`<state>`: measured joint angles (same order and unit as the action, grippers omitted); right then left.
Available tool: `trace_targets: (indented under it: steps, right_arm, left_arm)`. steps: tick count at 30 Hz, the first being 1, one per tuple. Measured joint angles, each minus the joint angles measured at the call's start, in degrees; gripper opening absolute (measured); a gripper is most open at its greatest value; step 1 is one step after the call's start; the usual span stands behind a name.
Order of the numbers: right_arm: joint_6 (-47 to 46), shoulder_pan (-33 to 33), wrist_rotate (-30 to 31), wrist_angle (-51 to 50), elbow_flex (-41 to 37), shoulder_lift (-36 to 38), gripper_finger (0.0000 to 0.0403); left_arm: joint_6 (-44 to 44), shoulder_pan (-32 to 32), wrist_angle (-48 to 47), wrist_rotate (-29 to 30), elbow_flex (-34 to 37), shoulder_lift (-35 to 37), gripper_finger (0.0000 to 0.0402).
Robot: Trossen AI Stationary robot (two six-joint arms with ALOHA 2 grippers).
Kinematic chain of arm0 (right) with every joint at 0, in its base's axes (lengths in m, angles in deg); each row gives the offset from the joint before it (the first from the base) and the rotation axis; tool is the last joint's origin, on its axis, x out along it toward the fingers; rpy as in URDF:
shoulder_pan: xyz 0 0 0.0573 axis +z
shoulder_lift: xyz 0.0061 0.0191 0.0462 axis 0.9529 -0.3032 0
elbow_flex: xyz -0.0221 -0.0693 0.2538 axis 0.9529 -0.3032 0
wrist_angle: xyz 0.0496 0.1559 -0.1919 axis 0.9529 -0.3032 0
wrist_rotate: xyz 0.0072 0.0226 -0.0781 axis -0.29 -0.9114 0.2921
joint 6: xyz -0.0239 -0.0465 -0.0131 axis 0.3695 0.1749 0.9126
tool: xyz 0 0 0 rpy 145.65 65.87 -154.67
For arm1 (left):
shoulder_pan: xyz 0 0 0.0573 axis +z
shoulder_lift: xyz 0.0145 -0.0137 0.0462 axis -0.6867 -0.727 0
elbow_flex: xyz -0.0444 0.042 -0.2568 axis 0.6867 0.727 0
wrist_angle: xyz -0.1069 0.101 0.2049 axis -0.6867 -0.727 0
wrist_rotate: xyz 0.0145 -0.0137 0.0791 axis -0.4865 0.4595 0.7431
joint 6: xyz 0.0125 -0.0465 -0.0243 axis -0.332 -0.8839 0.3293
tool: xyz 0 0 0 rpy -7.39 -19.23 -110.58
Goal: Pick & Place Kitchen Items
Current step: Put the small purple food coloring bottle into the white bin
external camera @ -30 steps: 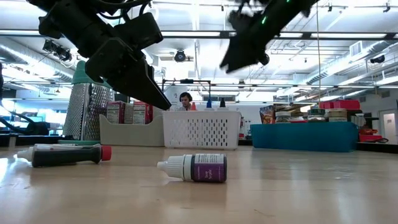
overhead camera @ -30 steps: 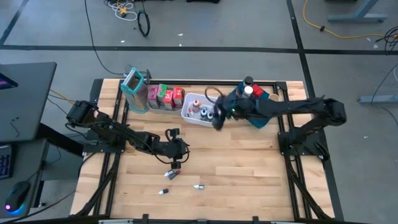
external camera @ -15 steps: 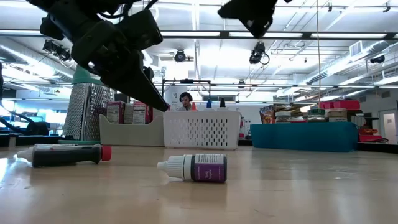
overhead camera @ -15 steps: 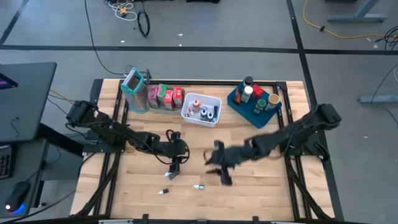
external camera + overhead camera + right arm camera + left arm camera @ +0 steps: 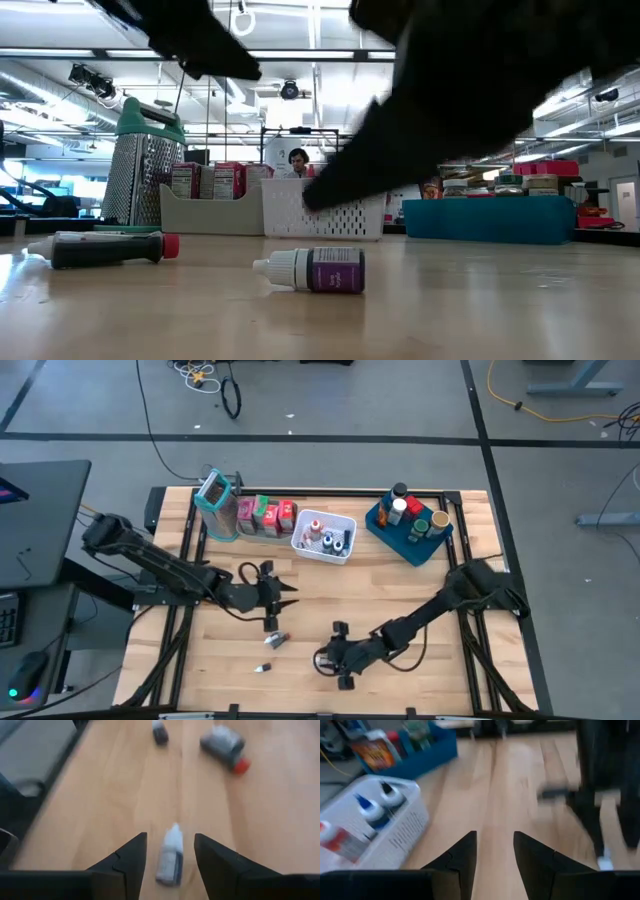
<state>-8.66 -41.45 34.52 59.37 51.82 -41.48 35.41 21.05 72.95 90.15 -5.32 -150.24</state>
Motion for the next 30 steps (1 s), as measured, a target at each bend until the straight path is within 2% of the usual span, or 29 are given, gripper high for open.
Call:
trace_targets:
  steps: [4,7,15,24,27,30]
  right_arm:
    - [-1.96,0.03,0.02,4.22,0.01,-5.04,0.0176]
    - [-2.02,0.08,2.53,7.00,0.09,-7.66,0.0176]
    - [1.22,0.15,7.88,8.80,0.31,-10.21,0.0165]
    - [1.92,-0.17,7.90,8.57,0.15,-9.72,0.0074]
    - [4.33,-1.06,7.72,6.46,-0.10,-7.51,0.0073]
    - [8.88,-2.68,11.38,1.55,-0.28,-2.59,0.0078]
  left_arm:
    - [1.44,-0.25,-0.97,1.82,-0.04,3.27,0.0137]
    - [3.22,-0.25,-0.80,1.81,0.00,4.59,0.0137]
    - [3.90,-0.25,-0.66,1.87,0.00,5.05,0.0138]
    - [3.88,-0.27,-0.66,2.07,0.00,5.04,0.0138]
    - [3.86,-0.27,-0.66,2.11,0.00,5.04,0.0138]
    - [2.96,-0.27,-0.58,2.30,0.00,5.04,0.0138]
